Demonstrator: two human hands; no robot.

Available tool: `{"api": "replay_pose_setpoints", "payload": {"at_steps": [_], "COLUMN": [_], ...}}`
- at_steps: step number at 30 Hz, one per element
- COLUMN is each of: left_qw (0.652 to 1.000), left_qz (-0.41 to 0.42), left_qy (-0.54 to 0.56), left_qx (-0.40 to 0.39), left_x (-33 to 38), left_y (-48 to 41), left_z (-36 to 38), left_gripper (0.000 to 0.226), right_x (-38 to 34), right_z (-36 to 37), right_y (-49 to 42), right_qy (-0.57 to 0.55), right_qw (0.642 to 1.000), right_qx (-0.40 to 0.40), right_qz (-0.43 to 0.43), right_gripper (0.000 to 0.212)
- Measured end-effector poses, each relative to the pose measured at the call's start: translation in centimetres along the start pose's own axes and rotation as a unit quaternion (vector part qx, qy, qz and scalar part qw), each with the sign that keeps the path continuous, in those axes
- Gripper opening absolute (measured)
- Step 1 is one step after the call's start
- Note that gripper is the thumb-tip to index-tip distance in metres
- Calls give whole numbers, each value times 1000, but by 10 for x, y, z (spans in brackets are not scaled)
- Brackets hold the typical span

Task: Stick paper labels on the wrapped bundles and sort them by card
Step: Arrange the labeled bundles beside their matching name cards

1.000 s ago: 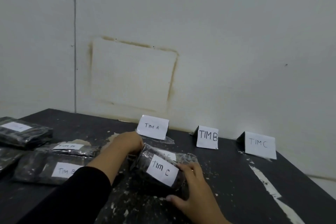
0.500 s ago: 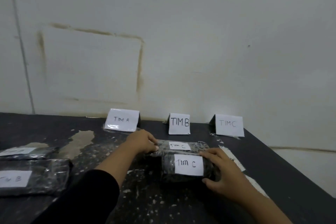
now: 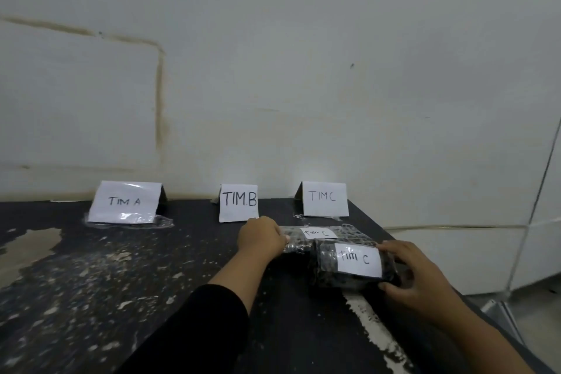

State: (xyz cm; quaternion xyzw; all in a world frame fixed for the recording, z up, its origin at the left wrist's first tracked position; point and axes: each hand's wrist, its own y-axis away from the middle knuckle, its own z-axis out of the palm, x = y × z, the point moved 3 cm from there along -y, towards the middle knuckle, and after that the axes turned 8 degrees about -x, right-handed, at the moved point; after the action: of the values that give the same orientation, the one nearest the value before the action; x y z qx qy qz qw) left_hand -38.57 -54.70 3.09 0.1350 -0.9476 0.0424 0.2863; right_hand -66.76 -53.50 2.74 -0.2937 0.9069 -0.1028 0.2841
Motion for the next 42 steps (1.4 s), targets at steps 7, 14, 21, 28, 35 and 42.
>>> {"api": "replay_pose_setpoints", "payload": {"at_steps": [7, 14, 21, 28, 35, 42], "left_qw": [999, 994, 989, 991, 992, 993], "left_qz": [17, 37, 63, 78, 77, 109], "left_qy": [36, 90, 121, 93, 78, 21], "left_qx": [-35, -58, -61, -57, -56, -27], "left_x": [37, 39, 29, 16, -5, -26], "left_y": [-15, -10, -4, 3, 12, 31], "left_z": [38, 43, 35, 24, 9, -13], "left_gripper": [33, 24, 28, 36, 46, 51], "right_x": [38, 45, 45, 39, 31, -14], "right_z": [-16, -7, 1, 1, 0, -8], "right_y": [4, -10, -10, -2, 4, 9], "right_qy": [-26, -26, -45, -73, -78, -22], "right_qw": [998, 996, 989, 981, 970, 955], "right_qx": [15, 4, 16, 25, 29, 154], "right_qz": [54, 88, 137, 180, 229, 253], "right_gripper": [64, 69, 80, 90, 89, 73]}}
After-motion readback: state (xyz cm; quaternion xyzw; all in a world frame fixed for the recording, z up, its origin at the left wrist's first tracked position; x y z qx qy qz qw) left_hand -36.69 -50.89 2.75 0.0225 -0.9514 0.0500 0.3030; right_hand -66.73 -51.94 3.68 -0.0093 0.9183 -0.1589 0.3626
